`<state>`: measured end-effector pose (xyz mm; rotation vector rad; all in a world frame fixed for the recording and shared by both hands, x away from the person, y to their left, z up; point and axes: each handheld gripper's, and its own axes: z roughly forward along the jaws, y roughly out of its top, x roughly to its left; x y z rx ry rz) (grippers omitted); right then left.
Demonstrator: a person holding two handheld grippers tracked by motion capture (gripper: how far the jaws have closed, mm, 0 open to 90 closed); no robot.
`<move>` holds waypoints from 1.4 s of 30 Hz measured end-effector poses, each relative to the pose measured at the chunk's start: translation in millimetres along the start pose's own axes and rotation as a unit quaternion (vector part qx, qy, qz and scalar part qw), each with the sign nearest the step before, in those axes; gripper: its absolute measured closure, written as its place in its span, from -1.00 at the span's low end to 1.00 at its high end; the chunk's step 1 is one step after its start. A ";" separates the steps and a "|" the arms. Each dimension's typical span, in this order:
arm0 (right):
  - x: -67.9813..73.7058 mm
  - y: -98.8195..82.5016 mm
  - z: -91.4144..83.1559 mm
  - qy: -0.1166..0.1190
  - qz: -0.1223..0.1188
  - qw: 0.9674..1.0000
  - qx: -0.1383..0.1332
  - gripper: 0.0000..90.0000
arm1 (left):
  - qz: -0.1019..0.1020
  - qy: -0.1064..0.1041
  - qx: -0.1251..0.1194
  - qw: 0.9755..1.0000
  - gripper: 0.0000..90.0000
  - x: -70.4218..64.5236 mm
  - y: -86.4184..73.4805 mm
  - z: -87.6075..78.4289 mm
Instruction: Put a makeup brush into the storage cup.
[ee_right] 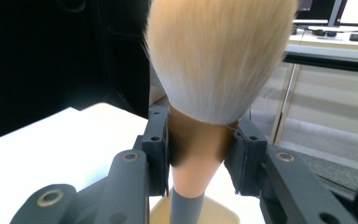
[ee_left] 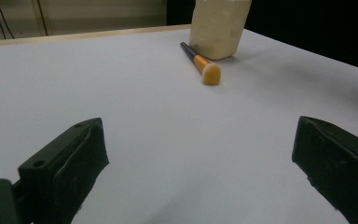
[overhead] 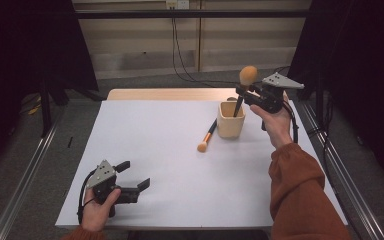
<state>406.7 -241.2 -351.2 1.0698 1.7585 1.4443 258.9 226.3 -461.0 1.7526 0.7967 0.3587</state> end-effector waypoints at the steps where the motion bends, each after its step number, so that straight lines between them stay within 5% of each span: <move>1: -0.8 -1.5 0.1 -0.002 -0.002 1.000 0.003 0.43 | 0.001 0.000 0.002 1.000 -0.93 0.0 0.0 0.0; 22: -11.9 -39.3 6.6 -0.001 0.016 1.000 0.019 0.43 | 0.005 0.000 0.010 1.000 -0.93 1.5 0.7 -1.2; 42: -12.8 -57.2 11.3 0.003 0.022 0.998 0.051 0.42 | 0.002 -0.003 0.013 1.000 -0.92 2.5 0.0 -0.3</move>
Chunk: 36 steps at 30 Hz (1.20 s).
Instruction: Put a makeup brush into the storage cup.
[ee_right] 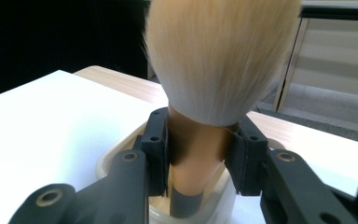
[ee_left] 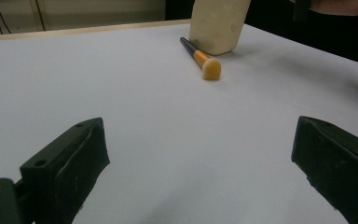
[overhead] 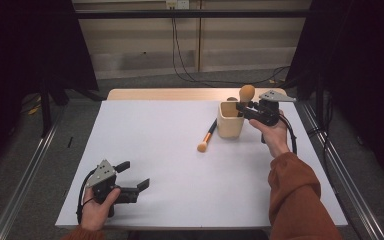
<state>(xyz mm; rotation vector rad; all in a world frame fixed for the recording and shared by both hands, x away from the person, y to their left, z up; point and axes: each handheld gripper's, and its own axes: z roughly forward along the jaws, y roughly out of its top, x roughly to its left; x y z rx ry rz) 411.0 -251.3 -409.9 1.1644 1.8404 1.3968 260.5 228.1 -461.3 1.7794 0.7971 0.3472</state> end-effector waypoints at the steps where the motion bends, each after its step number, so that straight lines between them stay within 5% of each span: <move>1: -0.3 -0.9 -0.1 0.000 0.000 1.000 0.003 0.41 | 0.000 0.000 0.000 1.000 -0.92 0.0 -0.1 0.1; 6: -2.1 -2.4 -2.2 -0.001 0.012 1.000 0.003 0.26 | 0.000 0.001 0.003 1.000 -0.92 0.1 -0.5 0.3; 13: -2.5 -4.2 -3.5 -0.015 0.029 0.999 0.003 -0.40 | 0.001 0.000 0.004 1.000 -0.92 -0.3 -0.6 0.6; 21: -1.3 -6.7 -12.0 -0.029 0.032 0.999 -0.010 -0.76 | 0.003 0.002 0.004 1.000 -0.92 -0.3 -0.3 0.7; 36: 8.5 -17.5 -37.0 -0.006 0.031 0.999 -0.025 -0.95 | 0.002 0.005 -0.007 1.000 -0.93 -0.1 0.9 -0.3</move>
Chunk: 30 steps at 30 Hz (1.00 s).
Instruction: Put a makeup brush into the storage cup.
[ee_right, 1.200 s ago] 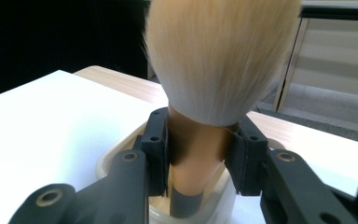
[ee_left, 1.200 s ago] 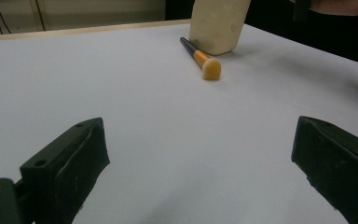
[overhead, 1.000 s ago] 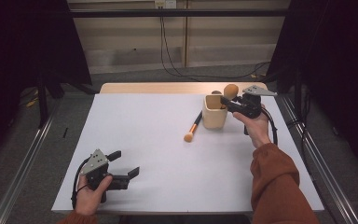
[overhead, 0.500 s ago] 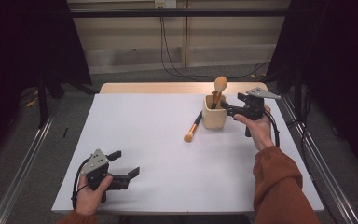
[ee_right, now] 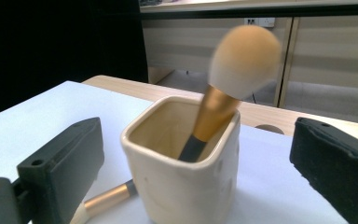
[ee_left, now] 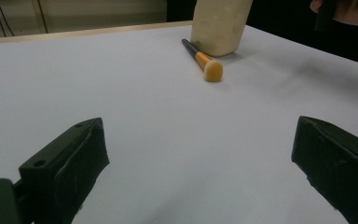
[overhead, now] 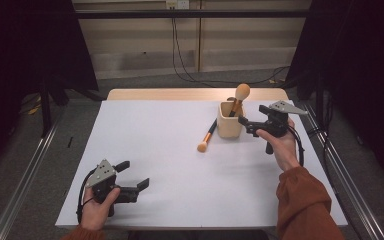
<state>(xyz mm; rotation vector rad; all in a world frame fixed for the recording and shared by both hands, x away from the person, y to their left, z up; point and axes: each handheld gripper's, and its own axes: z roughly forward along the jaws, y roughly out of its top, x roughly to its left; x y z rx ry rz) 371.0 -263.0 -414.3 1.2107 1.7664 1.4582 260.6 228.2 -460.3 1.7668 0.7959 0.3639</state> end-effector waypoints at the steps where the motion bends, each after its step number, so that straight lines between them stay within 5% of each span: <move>1: 0.9 -1.2 -2.3 0.000 0.000 1.000 -0.001 -0.96 | 0.000 0.000 -0.001 1.000 -0.93 -0.3 0.2 -0.2; 5: 2.0 -2.7 -14.4 -0.001 0.015 1.000 -0.004 -0.99 | 0.003 0.000 -0.001 1.000 -0.93 -0.8 0.7 -0.7; 30: 21.2 -47.2 -77.0 -0.029 0.001 1.000 0.000 -0.98 | 0.012 0.005 -0.005 1.000 -0.94 0.2 1.2 -3.2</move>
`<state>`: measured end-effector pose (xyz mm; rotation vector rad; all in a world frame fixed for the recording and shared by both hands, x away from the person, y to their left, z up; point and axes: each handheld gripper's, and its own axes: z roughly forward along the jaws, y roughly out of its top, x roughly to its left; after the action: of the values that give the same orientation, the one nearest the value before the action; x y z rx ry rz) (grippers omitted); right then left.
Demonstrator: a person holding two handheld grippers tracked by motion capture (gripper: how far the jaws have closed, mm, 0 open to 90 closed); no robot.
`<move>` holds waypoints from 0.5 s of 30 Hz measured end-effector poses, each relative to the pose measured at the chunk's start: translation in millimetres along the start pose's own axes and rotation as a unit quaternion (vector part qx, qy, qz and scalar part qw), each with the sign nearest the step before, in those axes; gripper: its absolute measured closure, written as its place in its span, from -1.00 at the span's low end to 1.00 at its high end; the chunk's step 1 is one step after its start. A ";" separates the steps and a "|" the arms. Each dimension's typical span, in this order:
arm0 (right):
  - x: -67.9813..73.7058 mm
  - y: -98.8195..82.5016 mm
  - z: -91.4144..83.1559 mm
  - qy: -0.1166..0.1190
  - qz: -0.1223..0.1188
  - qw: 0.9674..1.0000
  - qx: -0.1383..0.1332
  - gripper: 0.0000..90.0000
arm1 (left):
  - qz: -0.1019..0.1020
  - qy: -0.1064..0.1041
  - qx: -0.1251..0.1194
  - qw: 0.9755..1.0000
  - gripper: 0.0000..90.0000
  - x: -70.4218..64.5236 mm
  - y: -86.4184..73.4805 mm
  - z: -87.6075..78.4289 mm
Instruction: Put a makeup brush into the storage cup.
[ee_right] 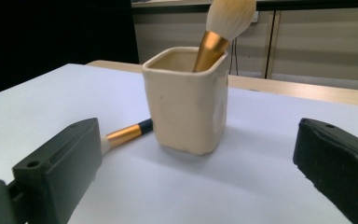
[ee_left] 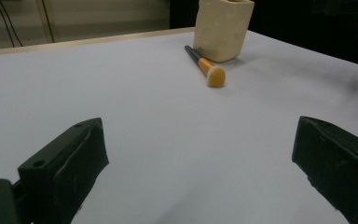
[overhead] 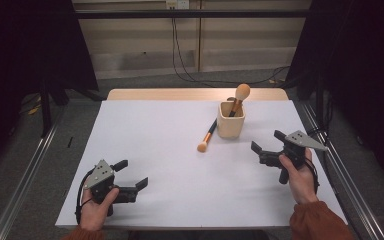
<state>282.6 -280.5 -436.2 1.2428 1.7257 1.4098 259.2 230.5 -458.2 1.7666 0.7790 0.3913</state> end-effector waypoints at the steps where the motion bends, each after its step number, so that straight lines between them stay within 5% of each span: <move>1: 0.9 -1.8 -2.5 0.001 0.000 1.000 0.002 -0.98 | 0.000 0.000 0.000 1.000 -0.94 -0.2 -0.2 0.2; 15: 15.6 -22.0 -34.2 0.000 0.004 1.000 0.007 -0.97 | -0.012 0.007 -0.022 1.000 -0.94 1.6 -1.1 -8.7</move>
<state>240.1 -280.7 -446.1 1.2578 1.7358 1.4049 254.7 238.0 -456.5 1.7128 0.7957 0.4020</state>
